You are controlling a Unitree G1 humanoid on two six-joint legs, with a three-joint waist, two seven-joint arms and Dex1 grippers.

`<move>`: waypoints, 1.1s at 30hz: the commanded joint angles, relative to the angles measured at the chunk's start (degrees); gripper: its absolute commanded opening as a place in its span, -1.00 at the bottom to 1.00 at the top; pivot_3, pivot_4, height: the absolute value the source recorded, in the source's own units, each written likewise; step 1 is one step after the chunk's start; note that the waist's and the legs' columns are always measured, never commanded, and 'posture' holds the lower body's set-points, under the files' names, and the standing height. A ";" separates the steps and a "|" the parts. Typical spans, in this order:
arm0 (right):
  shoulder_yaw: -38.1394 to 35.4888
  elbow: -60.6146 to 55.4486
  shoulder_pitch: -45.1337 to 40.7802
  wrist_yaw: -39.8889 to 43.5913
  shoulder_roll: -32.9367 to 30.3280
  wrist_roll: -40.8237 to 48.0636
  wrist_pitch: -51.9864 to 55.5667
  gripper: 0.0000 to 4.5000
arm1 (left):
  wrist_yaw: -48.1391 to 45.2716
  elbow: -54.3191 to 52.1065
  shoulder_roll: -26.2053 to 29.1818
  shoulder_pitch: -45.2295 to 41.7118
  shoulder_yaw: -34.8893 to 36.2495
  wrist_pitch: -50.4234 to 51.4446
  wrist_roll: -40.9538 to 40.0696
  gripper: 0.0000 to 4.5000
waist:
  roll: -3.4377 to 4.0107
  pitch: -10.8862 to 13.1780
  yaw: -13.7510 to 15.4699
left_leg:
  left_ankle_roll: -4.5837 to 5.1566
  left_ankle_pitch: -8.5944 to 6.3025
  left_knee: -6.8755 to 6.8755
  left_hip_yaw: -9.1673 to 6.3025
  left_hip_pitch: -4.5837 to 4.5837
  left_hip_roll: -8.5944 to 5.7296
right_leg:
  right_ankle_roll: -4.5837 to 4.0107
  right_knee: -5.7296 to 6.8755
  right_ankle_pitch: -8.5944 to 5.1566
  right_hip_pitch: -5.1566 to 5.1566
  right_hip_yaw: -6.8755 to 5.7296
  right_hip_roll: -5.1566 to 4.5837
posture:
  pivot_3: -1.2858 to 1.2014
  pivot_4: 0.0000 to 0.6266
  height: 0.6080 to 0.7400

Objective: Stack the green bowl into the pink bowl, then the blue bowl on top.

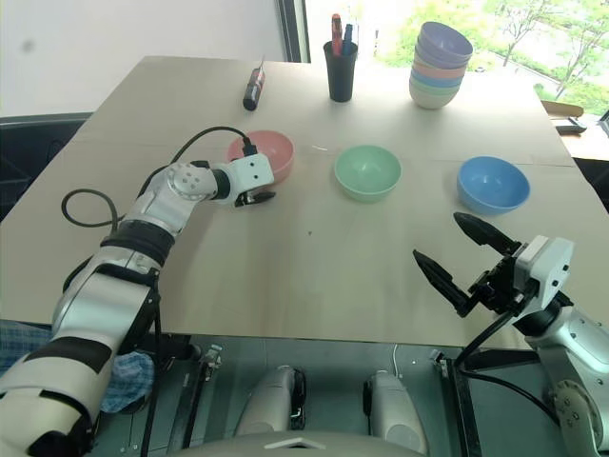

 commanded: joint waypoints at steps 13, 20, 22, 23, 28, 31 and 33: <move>0.09 -1.06 0.61 -0.80 1.22 -1.42 -2.70 1.00 | -12.37 -5.28 -2.02 -3.17 1.11 -10.09 -4.38 -0.96 | -0.01 0.01 0.12 | -0.01 0.01 0.01 -0.01 -0.03 0.00 | 0.00 0.01 0.00 0.00 -0.01 0.00 | 0.03 -0.52 1.00; 0.74 -0.33 -0.11 -0.33 1.05 -1.96 -2.90 1.00 | -32.63 -27.02 1.80 3.32 -0.52 -9.11 -14.98 -0.96 | 0.08 -0.04 -0.68 | -0.04 0.03 0.02 0.03 0.04 0.01 | 0.00 0.04 0.00 0.00 0.06 0.01 | 0.03 -0.52 1.00; 0.82 -0.15 -0.30 -0.27 0.99 -2.07 -2.92 1.00 | -37.64 -33.19 3.55 5.80 -1.30 -7.80 -17.61 -0.96 | 0.09 -0.04 -1.01 | -0.12 0.07 0.00 0.05 0.06 0.03 | 0.00 0.07 0.00 0.00 0.08 0.01 | 0.03 -0.52 1.00; 0.94 -0.05 -0.44 -0.31 1.03 -2.17 -2.92 1.00 | -39.46 -35.88 4.09 6.86 -1.53 -6.66 -18.99 -0.96 | 0.09 -0.04 -1.03 | -0.12 0.07 0.00 0.05 0.06 0.03 | 0.00 0.08 0.00 0.00 0.07 0.01 | 0.03 -0.52 1.00; 1.38 0.09 -0.40 -0.31 1.20 -2.59 -3.03 1.00 | -45.87 -43.16 6.24 10.60 -2.94 -5.03 -22.12 -0.96 | 0.09 -0.05 -0.77 | -0.01 0.01 0.17 0.00 0.02 0.03 | 0.00 0.12 0.00 0.04 0.03 0.00 | 0.03 -0.52 1.00; 1.18 -0.14 -0.10 -0.46 1.10 -2.62 -3.05 1.00 | -45.55 -43.00 6.36 11.49 -3.16 -7.24 -21.11 -0.96 | 0.09 -0.05 -0.31 | 0.00 0.01 0.25 -0.03 0.05 0.03 | 0.00 0.21 0.00 0.05 0.03 0.01 | 0.03 -0.52 1.00; 0.98 -0.15 -0.07 -0.58 0.97 -2.58 -3.06 1.00 | -44.98 -41.93 6.08 11.23 -3.18 -8.32 -20.48 -0.96 | 0.09 -0.05 -0.16 | 0.00 0.01 0.27 -0.03 0.05 0.03 | 0.00 0.23 0.00 0.05 0.03 0.01 | 0.03 -0.52 1.00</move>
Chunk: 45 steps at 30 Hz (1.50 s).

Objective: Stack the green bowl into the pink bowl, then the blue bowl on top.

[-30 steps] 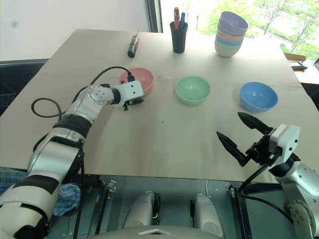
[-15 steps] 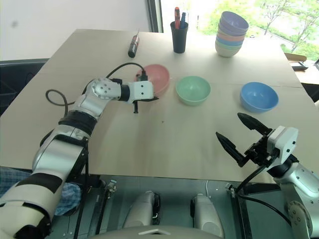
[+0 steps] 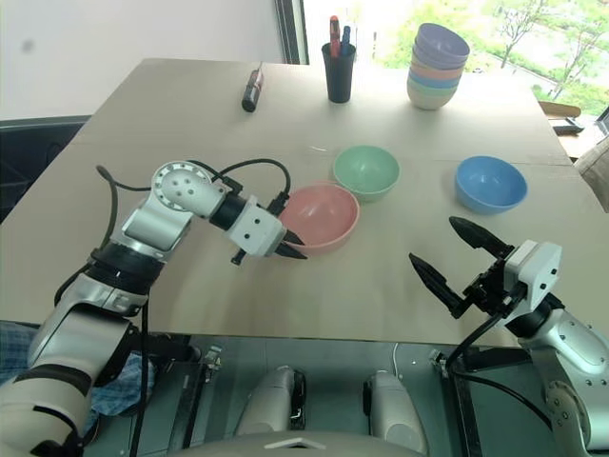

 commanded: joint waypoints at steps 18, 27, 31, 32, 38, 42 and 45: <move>-1.22 -0.50 0.42 -0.21 -2.56 -1.09 0.63 1.00 | 4.97 -0.52 -1.26 2.65 8.59 13.29 -10.83 0.99 | 0.01 0.00 -0.02 | 0.01 -0.01 0.25 -0.05 0.02 0.01 | 0.00 0.29 -0.01 -0.01 0.00 0.00 | 0.03 -0.52 1.00; 3.61 9.88 -10.53 0.16 -11.51 -10.23 5.60 1.00 | 15.75 -9.40 3.43 7.74 26.20 35.72 -25.79 0.99 | 0.02 0.00 -0.50 | 0.02 -0.01 0.56 -0.10 0.01 0.02 | 0.02 0.64 -0.04 -0.03 -0.01 0.00 | 0.03 -0.52 1.00; 7.59 15.16 -19.21 1.63 -14.03 -13.77 6.16 1.00 | 20.29 -12.43 4.69 11.99 30.99 39.16 -28.05 0.99 | 0.06 0.02 -1.19 | 0.02 -0.01 0.55 -0.08 0.00 0.03 | 0.02 0.66 -0.04 -0.04 0.00 -0.01 | 0.03 -0.52 1.00; 10.19 17.60 -23.37 2.50 -15.26 -15.90 7.26 1.00 | 21.95 -13.29 4.81 13.54 32.91 40.22 -28.89 0.99 | 0.01 0.04 -1.08 | 0.02 -0.01 0.55 -0.09 0.01 0.03 | 0.02 0.66 -0.04 -0.04 0.00 0.00 | 0.03 -0.52 1.00; 22.51 33.29 -45.92 5.57 -13.33 -25.60 7.66 1.00 | 31.95 -18.81 4.05 21.66 41.39 41.65 -30.83 0.99 | 0.04 0.11 -2.06 | 0.02 -0.01 0.53 0.09 0.02 0.08 | 0.01 0.67 -0.04 -0.14 0.15 0.02 | 0.03 -0.52 1.00; 31.41 44.70 -55.48 9.13 -12.25 -35.20 -0.22 1.00 | 36.05 -24.11 3.56 26.84 44.88 42.75 -32.67 0.99 | 0.04 0.12 -1.38 | 0.01 -0.01 0.39 0.13 -0.08 0.08 | -0.01 0.61 -0.04 -0.28 0.13 0.01 | 0.03 -0.52 1.00; 37.04 53.13 -61.67 9.68 -10.00 -41.95 -6.90 1.00 | 37.88 -27.23 3.80 31.21 47.66 43.20 -33.89 0.99 | 0.02 0.15 -1.35 | 0.01 -0.02 0.38 0.27 -0.10 0.07 | -0.01 0.57 -0.04 -0.34 0.24 -0.02 | 0.03 -0.52 1.00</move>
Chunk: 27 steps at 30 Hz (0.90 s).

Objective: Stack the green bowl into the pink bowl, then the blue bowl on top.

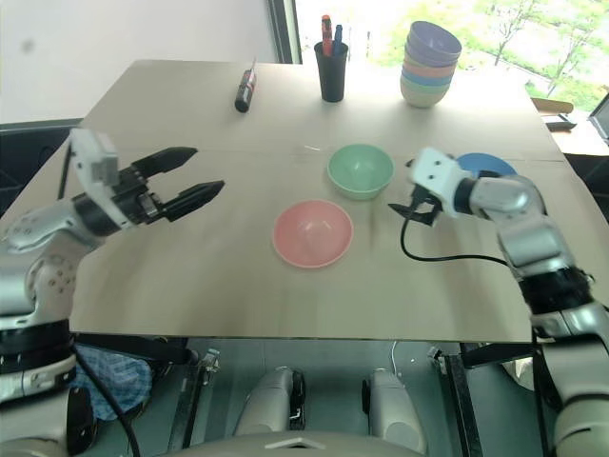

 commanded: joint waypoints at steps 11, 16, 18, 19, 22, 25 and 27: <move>8.38 29.10 -19.00 -4.34 12.16 -16.39 -18.75 1.00 | 6.14 -11.99 0.22 11.72 8.57 0.90 -5.92 0.99 | -0.01 0.03 -0.46 | -0.01 0.00 -0.04 0.06 0.07 0.02 | -0.02 0.06 0.01 -0.03 0.05 0.01 | 0.03 -0.52 1.00; 10.61 35.93 -22.33 -3.94 15.27 -20.12 -19.99 1.00 | 6.90 -12.72 0.48 12.85 8.21 0.67 -6.51 0.99 | 0.00 0.04 -0.27 | -0.01 0.00 -0.07 0.06 0.06 0.02 | -0.02 0.06 0.01 -0.04 0.02 -0.01 | 0.03 -0.52 1.00; 11.27 37.96 -23.37 -3.70 16.01 -21.35 -20.34 0.66 | 6.87 -12.57 0.76 12.76 8.04 0.53 -6.65 1.00 | 0.00 0.04 -0.22 | -0.01 0.00 -0.07 0.08 0.06 0.02 | -0.02 0.05 0.01 -0.04 0.02 -0.02 | 0.03 -0.52 1.00; 11.54 38.73 -23.89 -3.92 16.27 -21.87 -20.75 0.52 | 6.62 -12.52 1.04 12.76 7.74 0.24 -6.40 1.00 | 0.00 0.04 -0.24 | -0.01 0.00 -0.07 0.08 0.06 0.02 | -0.02 0.05 0.01 -0.04 0.02 -0.02 | 0.03 -0.52 1.00; 11.86 40.49 -24.85 -3.47 16.89 -22.91 -21.52 0.00 | 6.37 -12.74 1.09 12.40 7.13 0.08 -6.75 1.00 | 0.01 0.04 -0.36 | -0.02 0.00 -0.10 0.08 0.06 0.02 | -0.03 0.05 0.01 -0.05 0.03 -0.02 | 0.03 -0.52 1.00; 11.40 40.78 -24.78 -2.27 17.19 -22.77 -21.59 -0.50 | 5.97 -12.40 1.23 12.01 5.99 -0.11 -6.31 1.00 | 0.01 0.04 -0.42 | -0.02 0.01 -0.19 0.11 0.08 0.02 | -0.03 0.05 0.01 -0.09 0.05 -0.01 | 0.03 -0.52 1.00; 11.46 40.41 -24.49 -1.55 16.90 -23.07 -22.06 -0.82 | 5.83 -11.90 1.27 11.47 5.43 -0.21 -6.25 1.00 | 0.01 0.04 -0.41 | -0.02 0.01 -0.23 0.13 0.07 0.02 | -0.03 0.05 0.01 -0.11 0.06 -0.01 | 0.03 -0.52 1.00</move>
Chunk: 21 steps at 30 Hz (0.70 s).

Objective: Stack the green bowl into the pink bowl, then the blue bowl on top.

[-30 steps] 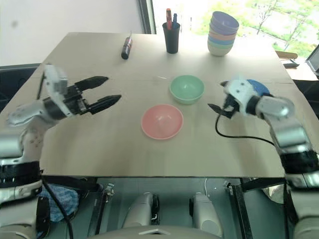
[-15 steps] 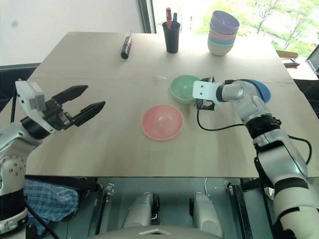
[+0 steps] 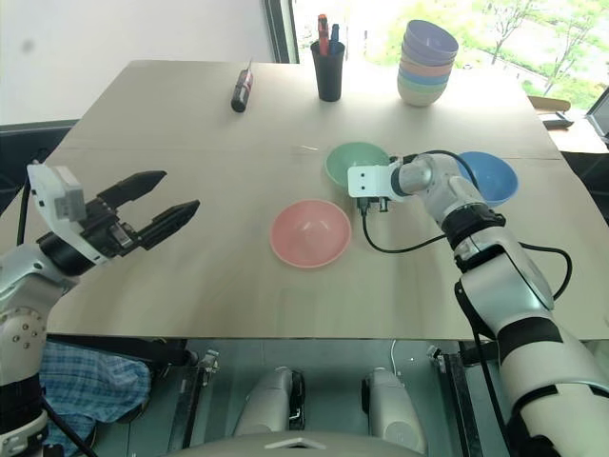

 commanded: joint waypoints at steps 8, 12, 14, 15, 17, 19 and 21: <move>-1.76 -10.24 0.76 8.09 -5.39 0.81 -0.29 -0.96 | -2.31 1.27 1.59 -4.83 -3.33 -1.92 0.73 1.00 | 0.01 0.02 0.13 | 0.00 0.00 -0.04 0.03 -0.01 -0.01 | 0.00 -0.04 0.00 -0.02 0.02 -0.01 | 0.03 -0.52 1.00; -6.30 -30.96 4.47 17.05 -10.78 6.80 7.30 -0.96 | -4.33 3.50 2.34 -6.61 -5.33 -2.28 1.37 1.00 | 0.05 0.06 0.30 | 0.00 0.00 -0.14 0.04 -0.02 -0.01 | 0.00 -0.07 0.00 -0.06 0.03 0.00 | 0.03 -0.52 1.00; -8.23 -41.15 6.16 20.48 -12.62 9.03 13.38 -0.96 | -5.16 4.76 2.43 -7.72 -6.38 -2.77 1.90 1.00 | 0.07 0.09 0.18 | 0.00 0.00 -0.18 0.09 -0.03 -0.01 | 0.00 -0.05 0.00 -0.12 0.05 0.00 | 0.03 -0.52 1.00; -9.06 -46.43 7.02 22.35 -13.54 10.15 17.07 -0.96 | -5.58 5.38 2.40 -8.35 -6.90 -3.00 2.13 1.00 | 0.07 0.09 0.15 | 0.00 0.00 -0.19 0.09 -0.03 0.00 | 0.00 -0.06 0.00 -0.13 0.07 0.02 | 0.03 -0.52 1.00; -10.17 -55.80 8.47 25.69 -15.23 12.34 23.49 -0.96 | -6.42 6.72 2.34 -9.80 -8.03 -3.41 2.59 1.00 | 0.08 0.10 0.32 | 0.00 0.00 -0.23 0.12 0.01 0.00 | 0.00 -0.05 -0.01 -0.13 0.08 0.02 | 0.03 -0.52 1.00; -10.22 -62.71 9.78 27.39 -16.18 13.73 28.39 -0.96 | -7.33 8.22 2.15 -11.48 -9.20 -3.82 3.04 1.00 | 0.07 0.09 0.38 | 0.00 0.00 -0.25 0.13 0.00 0.01 | -0.01 -0.07 -0.02 -0.15 0.07 0.02 | 0.03 -0.52 1.00; -9.63 -69.20 11.19 28.58 -16.54 15.03 33.05 -0.96 | -8.26 9.65 1.99 -13.04 -10.50 -4.30 3.54 1.00 | 0.05 0.08 0.44 | 0.00 0.00 -0.24 0.13 0.00 0.00 | -0.01 -0.08 -0.02 -0.14 0.06 0.02 | 0.03 -0.52 1.00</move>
